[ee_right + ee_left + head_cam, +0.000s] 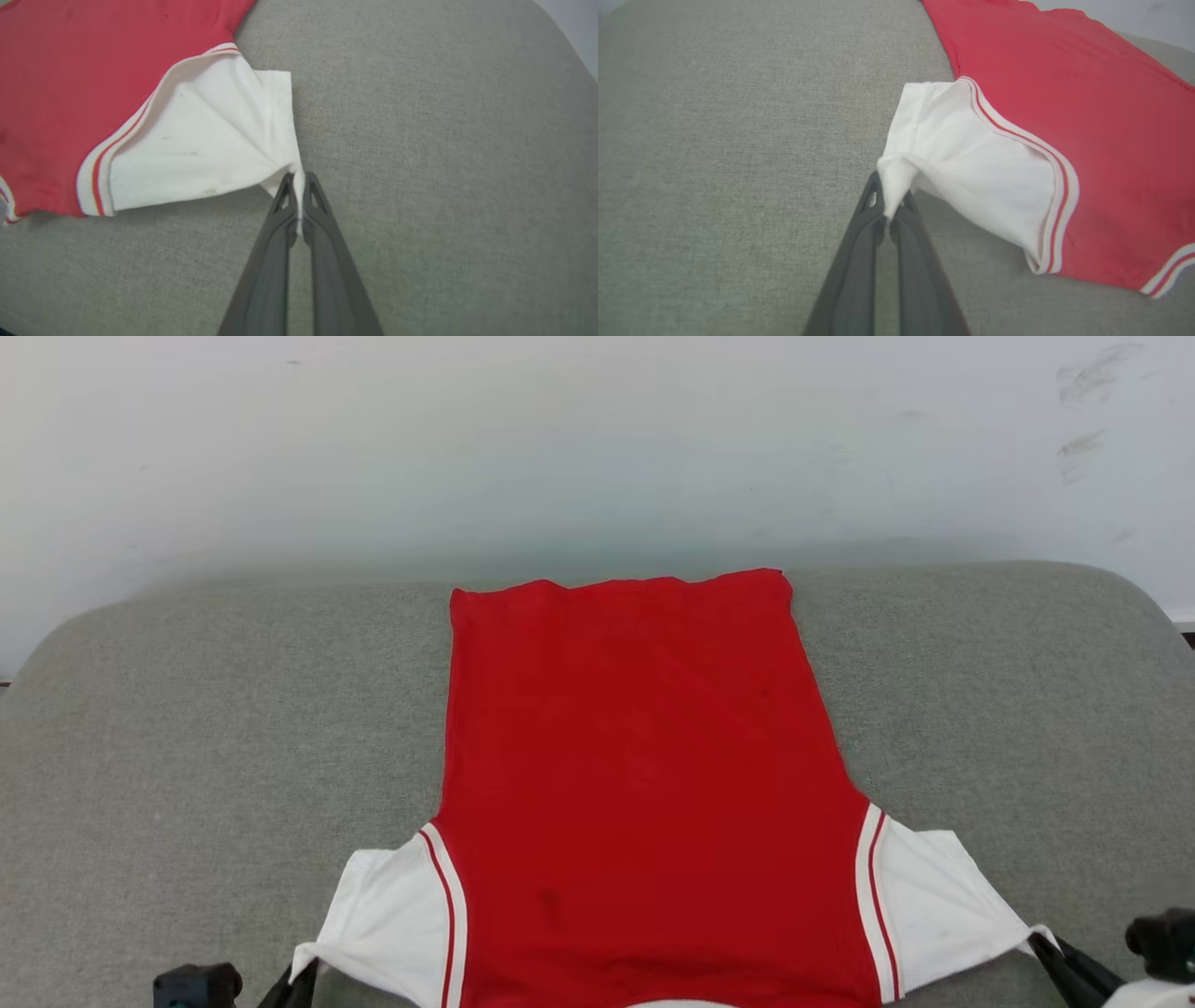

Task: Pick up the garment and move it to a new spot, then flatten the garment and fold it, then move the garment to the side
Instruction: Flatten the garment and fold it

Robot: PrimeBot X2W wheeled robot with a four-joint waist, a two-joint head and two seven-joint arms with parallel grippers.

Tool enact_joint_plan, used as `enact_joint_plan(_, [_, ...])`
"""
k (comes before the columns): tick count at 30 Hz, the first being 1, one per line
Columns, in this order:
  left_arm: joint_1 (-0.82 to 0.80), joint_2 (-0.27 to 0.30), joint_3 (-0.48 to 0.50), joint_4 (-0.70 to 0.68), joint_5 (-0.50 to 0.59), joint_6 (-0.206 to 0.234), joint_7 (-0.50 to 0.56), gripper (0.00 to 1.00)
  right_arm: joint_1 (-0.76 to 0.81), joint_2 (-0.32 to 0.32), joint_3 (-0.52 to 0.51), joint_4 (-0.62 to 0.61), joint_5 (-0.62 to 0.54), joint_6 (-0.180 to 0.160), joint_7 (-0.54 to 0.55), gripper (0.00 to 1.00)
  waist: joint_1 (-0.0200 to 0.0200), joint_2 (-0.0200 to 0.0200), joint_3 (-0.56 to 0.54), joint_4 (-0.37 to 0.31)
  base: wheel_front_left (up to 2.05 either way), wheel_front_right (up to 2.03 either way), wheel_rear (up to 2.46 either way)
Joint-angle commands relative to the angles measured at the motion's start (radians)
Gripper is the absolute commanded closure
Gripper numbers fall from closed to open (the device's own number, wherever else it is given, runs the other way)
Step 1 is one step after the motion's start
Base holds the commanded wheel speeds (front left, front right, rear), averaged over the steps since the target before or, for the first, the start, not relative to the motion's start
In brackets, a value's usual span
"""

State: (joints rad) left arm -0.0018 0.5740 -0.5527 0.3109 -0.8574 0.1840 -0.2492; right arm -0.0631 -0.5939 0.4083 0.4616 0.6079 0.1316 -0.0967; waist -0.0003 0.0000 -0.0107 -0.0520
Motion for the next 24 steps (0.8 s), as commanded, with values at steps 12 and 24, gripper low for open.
enact_joint_plan(12, [0.078,-0.010,0.000,-0.003,-0.001,-0.002,-0.010,1.00,0.176,0.060,-0.168,-0.101,-0.055,-0.002,0.085,1.00,0.0003,0.0000,-0.010,0.003,0.00,0.00,0.00])
enact_joint_plan(24, [0.028,-0.029,-0.017,-0.056,0.049,-0.004,-0.013,1.00,0.095,0.080,-0.337,-0.331,-0.126,-0.002,0.168,0.00,0.0003,0.0000,0.007,0.040,0.00,0.00,0.00])
